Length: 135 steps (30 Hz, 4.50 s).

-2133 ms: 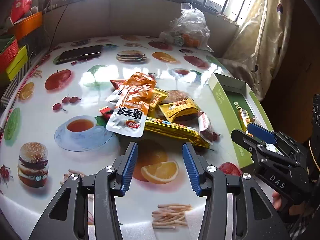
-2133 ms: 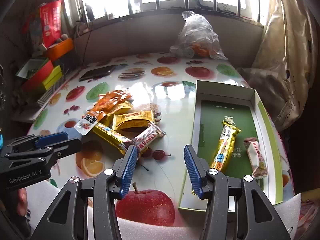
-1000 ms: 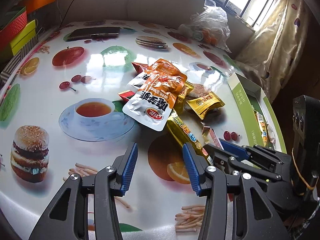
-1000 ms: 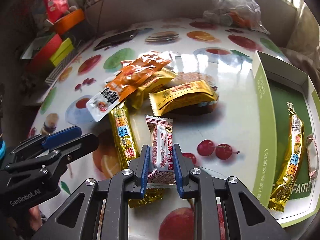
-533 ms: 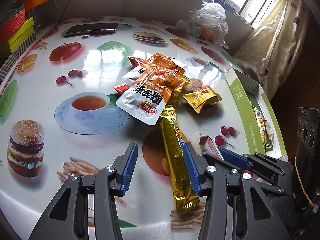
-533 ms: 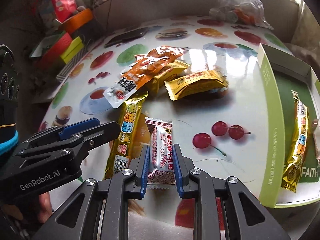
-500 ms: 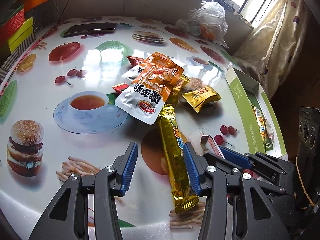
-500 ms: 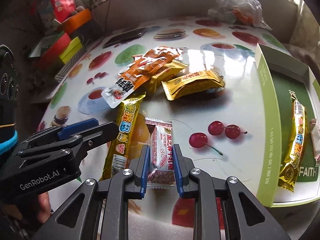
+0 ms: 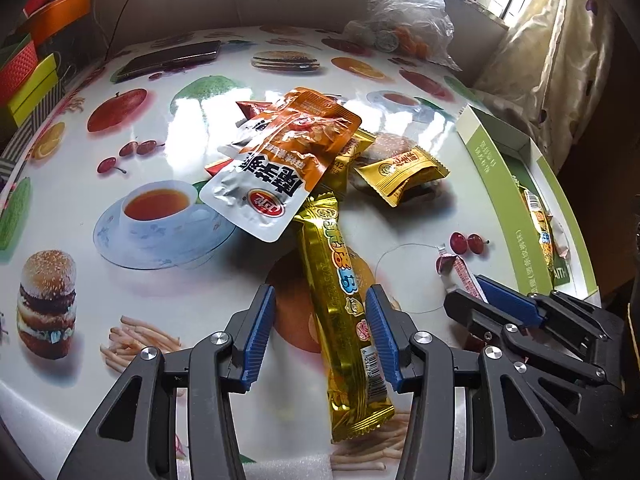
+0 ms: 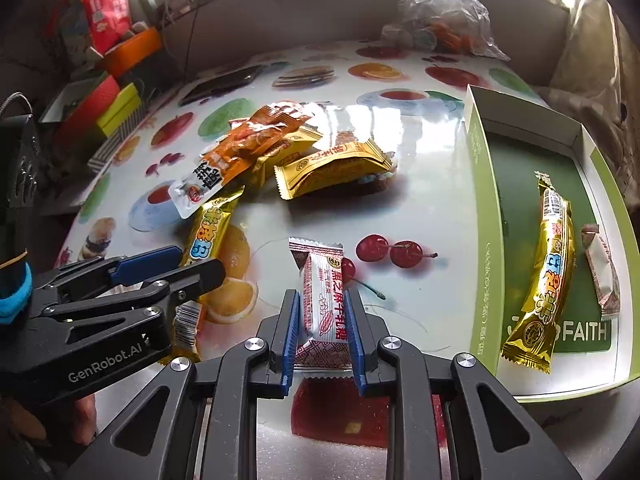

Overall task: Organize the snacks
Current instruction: 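Grasp another white-red candy bar with the right gripper while the left gripper grasps a gold stick, then carry both snacks into the green box beside the earlier ones, then open both grippers to release the snacks and withdraw from the box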

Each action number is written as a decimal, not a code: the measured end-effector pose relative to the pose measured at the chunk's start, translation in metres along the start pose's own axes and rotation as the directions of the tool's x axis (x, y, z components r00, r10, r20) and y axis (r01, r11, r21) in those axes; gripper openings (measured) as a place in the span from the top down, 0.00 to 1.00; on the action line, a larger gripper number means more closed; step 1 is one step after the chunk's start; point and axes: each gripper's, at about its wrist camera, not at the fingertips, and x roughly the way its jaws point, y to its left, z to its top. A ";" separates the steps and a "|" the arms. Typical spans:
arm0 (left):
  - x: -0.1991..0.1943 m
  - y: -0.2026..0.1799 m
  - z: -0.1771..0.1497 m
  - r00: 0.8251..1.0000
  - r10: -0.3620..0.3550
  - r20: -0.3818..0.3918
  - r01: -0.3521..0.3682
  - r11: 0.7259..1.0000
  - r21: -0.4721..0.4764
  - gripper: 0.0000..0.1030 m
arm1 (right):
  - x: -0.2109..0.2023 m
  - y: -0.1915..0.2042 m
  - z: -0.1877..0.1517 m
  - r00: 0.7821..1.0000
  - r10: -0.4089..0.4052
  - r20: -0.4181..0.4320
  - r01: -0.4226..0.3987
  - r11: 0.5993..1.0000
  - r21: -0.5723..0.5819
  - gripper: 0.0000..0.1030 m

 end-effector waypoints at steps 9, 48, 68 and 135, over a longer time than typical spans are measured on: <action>0.002 -0.005 -0.001 0.999 0.047 0.015 -0.048 0.999 0.021 0.53 | 0.000 0.000 -0.001 1.000 -0.007 0.006 0.007 1.000 0.006 0.79; -0.044 -0.008 -0.006 0.997 -0.032 0.071 0.032 0.999 0.009 0.77 | -0.033 0.005 -0.001 0.997 0.013 0.082 -0.014 1.000 0.006 0.79; -0.056 -0.059 0.015 0.988 -0.106 0.116 0.093 0.989 0.115 0.77 | -0.075 -0.033 0.005 0.983 -0.054 0.175 0.040 0.996 0.082 0.79; 0.041 -0.189 0.056 0.966 -0.252 -0.054 0.258 0.938 0.233 0.76 | -0.055 -0.165 0.003 0.941 -0.307 0.138 0.276 0.939 0.206 0.72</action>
